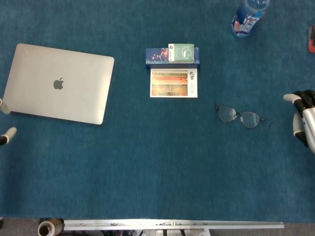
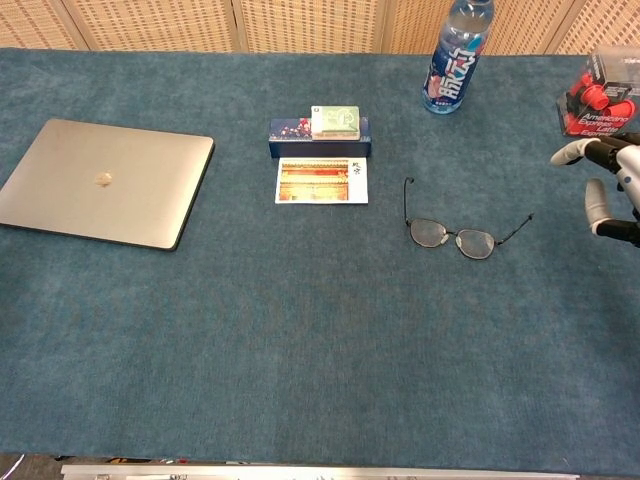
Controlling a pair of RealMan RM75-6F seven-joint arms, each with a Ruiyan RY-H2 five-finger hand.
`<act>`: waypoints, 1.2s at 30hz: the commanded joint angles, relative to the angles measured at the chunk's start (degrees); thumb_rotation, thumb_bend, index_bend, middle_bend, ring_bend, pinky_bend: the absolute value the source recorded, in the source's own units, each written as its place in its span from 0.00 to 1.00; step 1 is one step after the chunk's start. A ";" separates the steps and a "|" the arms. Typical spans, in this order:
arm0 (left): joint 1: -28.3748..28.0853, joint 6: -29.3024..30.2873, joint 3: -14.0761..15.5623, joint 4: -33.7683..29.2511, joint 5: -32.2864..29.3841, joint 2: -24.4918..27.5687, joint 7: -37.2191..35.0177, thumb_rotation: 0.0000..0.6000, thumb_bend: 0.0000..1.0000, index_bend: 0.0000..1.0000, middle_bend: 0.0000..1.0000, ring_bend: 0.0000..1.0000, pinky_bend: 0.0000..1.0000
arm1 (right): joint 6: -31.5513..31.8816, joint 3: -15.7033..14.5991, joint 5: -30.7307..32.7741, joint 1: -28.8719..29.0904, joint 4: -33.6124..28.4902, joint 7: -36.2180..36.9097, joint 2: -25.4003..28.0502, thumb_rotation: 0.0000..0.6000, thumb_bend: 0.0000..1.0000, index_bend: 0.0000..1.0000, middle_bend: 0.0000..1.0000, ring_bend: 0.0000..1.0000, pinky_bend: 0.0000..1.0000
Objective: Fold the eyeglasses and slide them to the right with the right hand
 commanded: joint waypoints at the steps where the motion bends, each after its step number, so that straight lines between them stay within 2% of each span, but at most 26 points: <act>1: 0.01 -0.01 0.03 0.00 -0.02 0.02 0.02 1.00 0.00 0.50 0.48 0.35 0.54 | -0.46 0.25 0.35 0.17 0.43 0.21 -0.33 1.00 0.70 0.31 0.32 0.24 0.45; 22: 0.48 0.29 0.28 0.76 -0.32 -0.23 -0.96 1.00 0.00 0.50 0.48 0.35 0.54 | -3.73 2.29 1.58 2.71 5.06 2.02 -4.75 1.00 0.69 0.31 0.32 0.24 0.45; 36: 0.55 0.43 0.32 0.70 -0.14 -0.22 -1.04 1.00 0.00 0.50 0.48 0.35 0.54 | -3.65 2.25 1.07 3.16 5.77 2.96 -5.70 1.00 0.69 0.31 0.32 0.24 0.45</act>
